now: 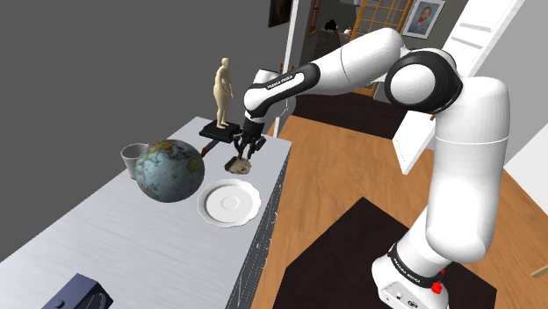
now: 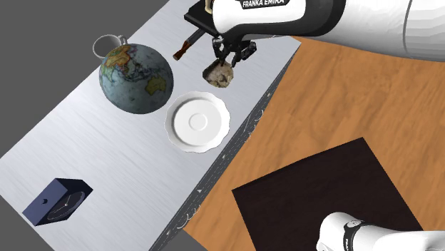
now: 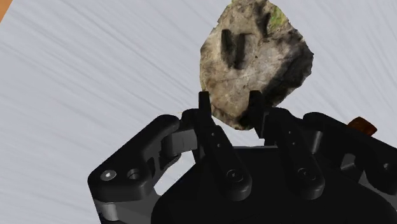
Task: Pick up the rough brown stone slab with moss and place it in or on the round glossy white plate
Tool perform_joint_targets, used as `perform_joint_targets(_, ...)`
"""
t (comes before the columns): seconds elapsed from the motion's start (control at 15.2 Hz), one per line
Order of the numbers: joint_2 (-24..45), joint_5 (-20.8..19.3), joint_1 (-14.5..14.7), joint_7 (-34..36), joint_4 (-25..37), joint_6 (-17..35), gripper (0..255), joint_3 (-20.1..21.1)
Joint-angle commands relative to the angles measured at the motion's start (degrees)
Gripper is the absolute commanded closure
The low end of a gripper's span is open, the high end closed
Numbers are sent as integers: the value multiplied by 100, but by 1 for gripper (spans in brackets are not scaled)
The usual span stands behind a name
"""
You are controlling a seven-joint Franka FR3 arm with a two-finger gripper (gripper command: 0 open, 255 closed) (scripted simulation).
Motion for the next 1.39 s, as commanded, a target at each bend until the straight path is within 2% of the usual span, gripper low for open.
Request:
perform_joint_targets(0.0,448,-207,151,944,932,-943,0,-203)
perform_joint_targets(0.13,1748,-267,258,2567,3346,-3040,0,-512)
perform_joint_targets(0.2,1827,-258,259,2638,3486,-3148,0,-528)
perform_joint_targets(0.66,1859,-222,328,2591,2969,-2596,0,-504)
perform_joint_targets(1.19,1859,-222,328,2591,2970,-2597,0,-504)
perform_joint_targets(1.25,1859,-222,328,2591,2970,-2597,255,-504)
perform_joint_targets(1.32,1859,-222,328,2591,2970,-2597,255,-504)
